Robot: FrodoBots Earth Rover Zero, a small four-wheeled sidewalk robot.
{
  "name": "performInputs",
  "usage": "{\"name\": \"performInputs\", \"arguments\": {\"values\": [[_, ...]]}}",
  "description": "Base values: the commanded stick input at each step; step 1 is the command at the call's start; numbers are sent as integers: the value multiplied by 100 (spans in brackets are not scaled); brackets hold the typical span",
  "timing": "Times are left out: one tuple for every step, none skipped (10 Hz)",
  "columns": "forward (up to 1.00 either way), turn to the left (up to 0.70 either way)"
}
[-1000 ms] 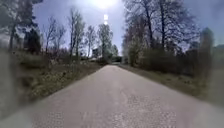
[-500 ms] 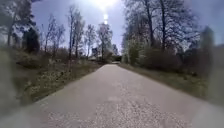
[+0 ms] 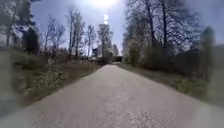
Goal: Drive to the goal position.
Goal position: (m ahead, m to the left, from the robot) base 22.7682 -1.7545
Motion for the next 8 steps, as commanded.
{"name": "performInputs", "arguments": {"values": [[70, 0], [70, 0], [70, 0], [70, 0], [70, 0], [70, 0], [70, 0], [70, 0]]}}
